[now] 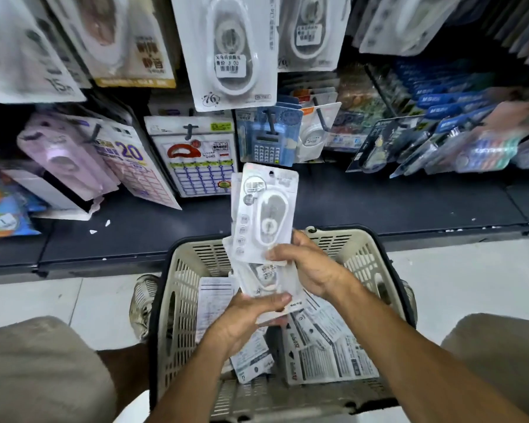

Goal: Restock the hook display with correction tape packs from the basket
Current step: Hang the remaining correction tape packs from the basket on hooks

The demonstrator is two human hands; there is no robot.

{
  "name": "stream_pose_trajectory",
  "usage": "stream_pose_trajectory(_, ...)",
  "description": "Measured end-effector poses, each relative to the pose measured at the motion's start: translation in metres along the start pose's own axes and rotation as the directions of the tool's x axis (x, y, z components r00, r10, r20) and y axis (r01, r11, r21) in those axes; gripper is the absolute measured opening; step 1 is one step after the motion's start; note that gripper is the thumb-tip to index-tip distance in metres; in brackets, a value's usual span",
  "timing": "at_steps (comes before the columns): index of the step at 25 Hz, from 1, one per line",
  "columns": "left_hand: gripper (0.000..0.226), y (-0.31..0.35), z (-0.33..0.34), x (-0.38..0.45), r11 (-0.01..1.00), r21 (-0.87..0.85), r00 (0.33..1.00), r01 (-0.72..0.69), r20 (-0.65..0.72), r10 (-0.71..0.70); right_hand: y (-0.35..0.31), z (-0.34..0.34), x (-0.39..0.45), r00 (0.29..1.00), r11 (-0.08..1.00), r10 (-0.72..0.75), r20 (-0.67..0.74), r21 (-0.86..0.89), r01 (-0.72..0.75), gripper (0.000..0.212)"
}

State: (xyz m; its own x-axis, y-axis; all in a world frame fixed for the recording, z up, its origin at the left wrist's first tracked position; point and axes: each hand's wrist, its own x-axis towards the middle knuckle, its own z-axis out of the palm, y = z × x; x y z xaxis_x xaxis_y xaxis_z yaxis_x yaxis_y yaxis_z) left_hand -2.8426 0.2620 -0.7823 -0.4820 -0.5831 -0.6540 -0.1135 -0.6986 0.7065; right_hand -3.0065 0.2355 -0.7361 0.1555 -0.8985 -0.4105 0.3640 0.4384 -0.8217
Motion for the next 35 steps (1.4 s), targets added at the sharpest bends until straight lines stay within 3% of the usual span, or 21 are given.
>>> stream_pose_trajectory(4, 0.039, 0.008, 0.002, -0.013, 0.995, 0.097, 0.982, -0.038, -0.179, 0.054, -0.015, -0.016, -0.018, 0.996, 0.978, -0.051, -0.078, 0.196, 0.065, 0.050)
stream_pose_trajectory(7, 0.044, 0.023, -0.006, -0.020, 0.995, 0.055, 0.987, -0.078, -0.138, 0.085, -0.022, -0.030, -0.026, 0.997, 0.971, -0.071, -0.034, 0.226, 0.077, 0.047)
stream_pose_trajectory(10, 0.067, 0.031, -0.010, -0.023, 0.988, 0.000, 0.988, -0.154, -0.031, 0.154, -0.012, -0.036, -0.031, 0.995, 0.995, 0.066, 0.079, 0.064, -0.071, 0.049)
stream_pose_trajectory(13, 0.069, 0.028, -0.012, -0.020, 0.980, 0.028, 0.976, -0.199, -0.083, 0.200, 0.000, -0.036, -0.033, 0.981, 0.984, 0.167, 0.103, -0.074, -0.159, 0.051)
stream_pose_trajectory(15, 0.063, 0.031, -0.012, -0.017, 0.979, -0.014, 0.976, -0.203, -0.080, 0.201, 0.006, -0.036, -0.030, 0.994, 0.994, 0.109, -0.011, -0.004, -0.109, 0.048)
stream_pose_trajectory(18, 0.055, 0.042, -0.009, -0.014, 0.973, -0.107, 0.979, -0.203, -0.059, 0.197, 0.002, -0.037, -0.031, 0.968, 0.998, -0.040, -0.248, -0.050, 0.029, 0.034)
stream_pose_trajectory(20, 0.052, 0.046, -0.008, -0.016, 0.967, -0.168, 0.981, -0.194, -0.024, 0.193, -0.005, -0.040, -0.035, 0.971, 0.995, -0.097, -0.220, -0.052, 0.087, 0.040)
stream_pose_trajectory(24, 0.048, 0.060, 0.002, -0.032, 0.959, -0.233, 0.984, -0.159, 0.042, 0.173, -0.036, -0.039, -0.053, 0.997, 0.991, -0.075, -0.026, -0.114, 0.072, 0.051)
stream_pose_trajectory(26, 0.051, 0.079, 0.015, -0.039, 0.953, -0.169, 0.968, -0.250, -0.017, 0.251, -0.054, -0.031, -0.062, 0.993, 0.972, -0.112, -0.028, -0.210, 0.104, 0.048)
stream_pose_trajectory(30, 0.059, 0.131, 0.045, -0.061, 0.887, -0.109, 0.887, -0.449, -0.175, 0.427, -0.103, -0.012, -0.083, 0.934, 0.929, -0.310, -0.178, -0.266, 0.258, 0.036)
stream_pose_trajectory(35, 0.061, 0.204, 0.074, -0.099, 0.778, 0.037, 0.775, -0.627, -0.066, 0.628, -0.175, -0.012, -0.127, 0.884, 0.875, -0.446, -0.141, -0.275, 0.398, 0.050)
